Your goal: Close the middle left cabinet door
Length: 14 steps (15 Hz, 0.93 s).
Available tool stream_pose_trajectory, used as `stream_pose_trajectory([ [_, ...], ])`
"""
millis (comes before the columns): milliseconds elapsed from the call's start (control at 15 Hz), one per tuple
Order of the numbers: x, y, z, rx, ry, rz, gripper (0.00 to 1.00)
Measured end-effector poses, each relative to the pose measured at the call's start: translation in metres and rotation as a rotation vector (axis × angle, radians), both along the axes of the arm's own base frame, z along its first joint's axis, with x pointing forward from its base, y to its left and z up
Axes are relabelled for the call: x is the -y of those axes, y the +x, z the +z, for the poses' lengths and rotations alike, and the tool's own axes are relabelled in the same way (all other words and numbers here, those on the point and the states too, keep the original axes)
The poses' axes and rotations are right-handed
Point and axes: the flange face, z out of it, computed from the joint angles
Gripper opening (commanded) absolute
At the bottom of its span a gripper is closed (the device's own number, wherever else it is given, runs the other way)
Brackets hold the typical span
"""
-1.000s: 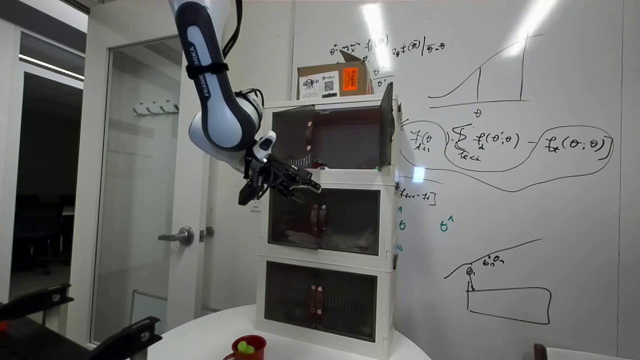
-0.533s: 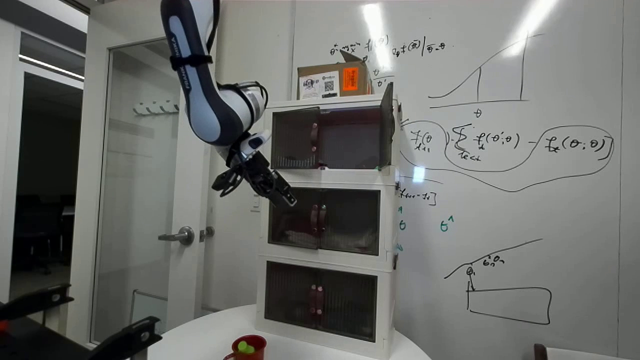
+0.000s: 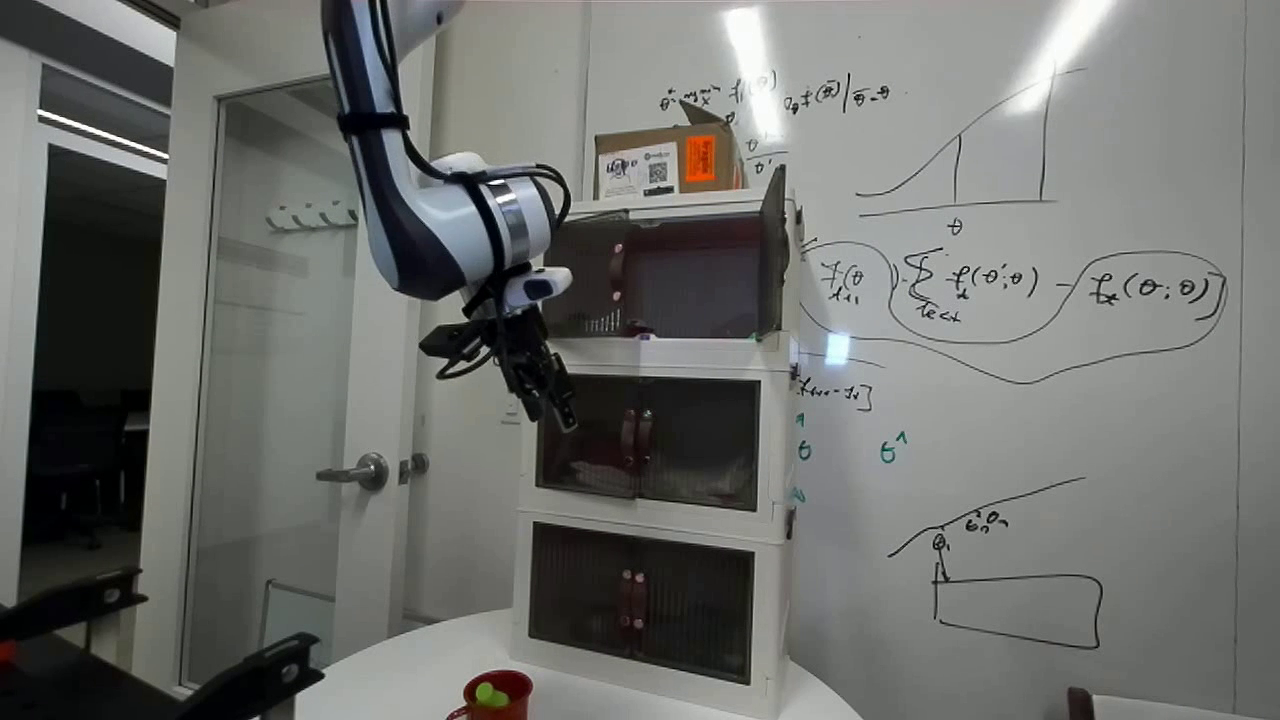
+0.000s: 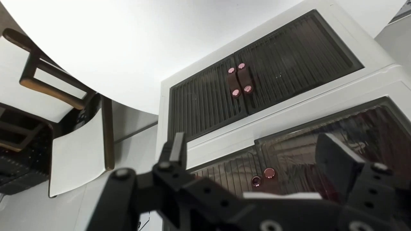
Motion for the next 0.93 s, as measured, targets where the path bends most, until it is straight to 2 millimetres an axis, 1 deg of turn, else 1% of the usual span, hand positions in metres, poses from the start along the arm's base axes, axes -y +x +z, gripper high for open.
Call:
stream_pose_trajectory([
  [133,-0.002,0.013,0.003,-0.002,0.026,-0.006,1.00],
  [200,-0.004,0.021,0.008,0.009,0.041,-0.013,1.00],
  [467,-0.007,0.061,0.039,0.095,0.087,-0.059,1.00],
  [600,-0.006,0.077,0.049,0.134,0.086,-0.078,1.00],
  [733,-0.007,0.086,0.048,0.154,0.066,-0.080,1.00],
  [800,-0.011,0.087,0.042,0.156,0.052,-0.072,1.00],
  [933,-0.024,0.086,0.025,0.150,0.020,-0.036,1.00],
])
